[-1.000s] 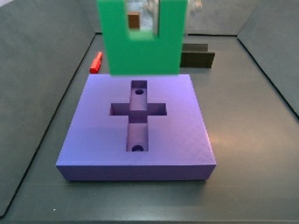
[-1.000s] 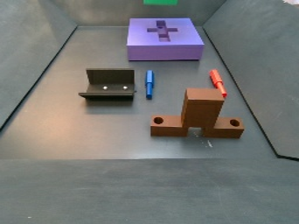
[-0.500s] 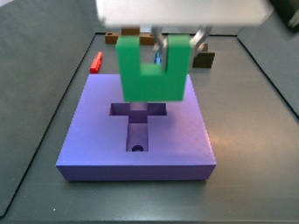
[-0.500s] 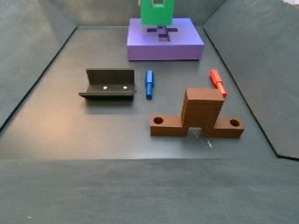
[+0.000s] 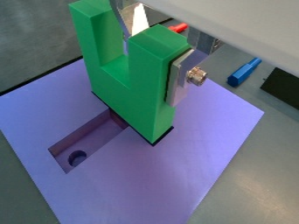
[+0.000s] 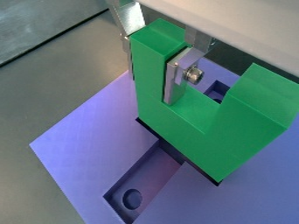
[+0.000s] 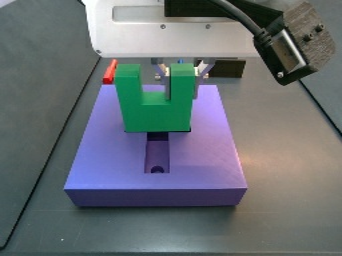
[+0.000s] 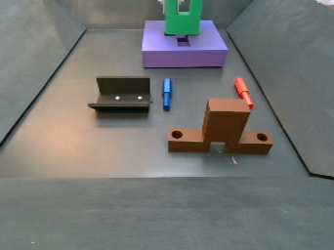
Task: Pick up the green object. Move up. Place the green object on the fixture. Regrasp the green object. Move to above the board. Insert the green object.
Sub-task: Insert the green object.
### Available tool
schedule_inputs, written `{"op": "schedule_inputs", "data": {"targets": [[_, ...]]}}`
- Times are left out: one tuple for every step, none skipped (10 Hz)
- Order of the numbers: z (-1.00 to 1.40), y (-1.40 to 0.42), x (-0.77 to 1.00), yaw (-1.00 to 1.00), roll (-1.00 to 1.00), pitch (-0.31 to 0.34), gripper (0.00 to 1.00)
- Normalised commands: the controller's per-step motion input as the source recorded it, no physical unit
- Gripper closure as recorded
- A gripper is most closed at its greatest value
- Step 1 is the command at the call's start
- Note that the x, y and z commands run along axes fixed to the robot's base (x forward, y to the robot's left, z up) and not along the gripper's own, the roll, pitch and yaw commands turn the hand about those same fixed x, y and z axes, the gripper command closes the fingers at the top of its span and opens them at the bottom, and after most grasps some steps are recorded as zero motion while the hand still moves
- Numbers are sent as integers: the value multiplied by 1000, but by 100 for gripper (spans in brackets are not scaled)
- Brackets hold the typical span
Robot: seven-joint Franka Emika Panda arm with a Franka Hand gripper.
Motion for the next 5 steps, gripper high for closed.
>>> {"op": "schedule_inputs", "data": {"targets": [[-143,0,137,-29,0,0,100],[-120,0,211,0,7,0,100],[-137,0,143,-20,0,0,100],[-166,0,3,-63,0,-13,100],[-197,0,0,0,0,-23,100]]}}
